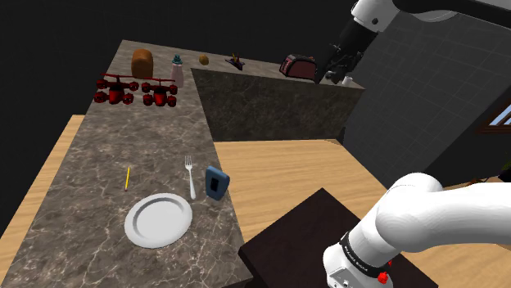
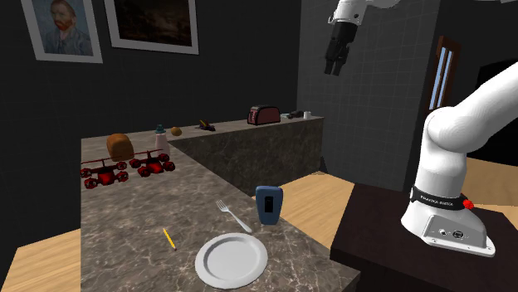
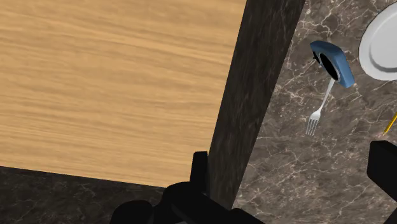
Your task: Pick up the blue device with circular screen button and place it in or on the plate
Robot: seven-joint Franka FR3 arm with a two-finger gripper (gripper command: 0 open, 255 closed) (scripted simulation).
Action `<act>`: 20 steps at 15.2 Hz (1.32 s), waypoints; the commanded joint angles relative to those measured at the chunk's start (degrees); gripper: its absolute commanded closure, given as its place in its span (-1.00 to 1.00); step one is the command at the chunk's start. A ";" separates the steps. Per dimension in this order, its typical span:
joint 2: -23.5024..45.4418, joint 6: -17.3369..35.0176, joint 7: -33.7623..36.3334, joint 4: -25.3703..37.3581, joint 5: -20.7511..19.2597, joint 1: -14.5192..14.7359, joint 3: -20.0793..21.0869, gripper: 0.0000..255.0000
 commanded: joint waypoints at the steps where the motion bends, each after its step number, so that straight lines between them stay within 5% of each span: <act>1: 0.00 0.00 0.00 0.00 0.00 0.00 0.00 -1.00; 20: 17.87 28.31 9.99 -16.84 5.49 5.43 9.84 -1.00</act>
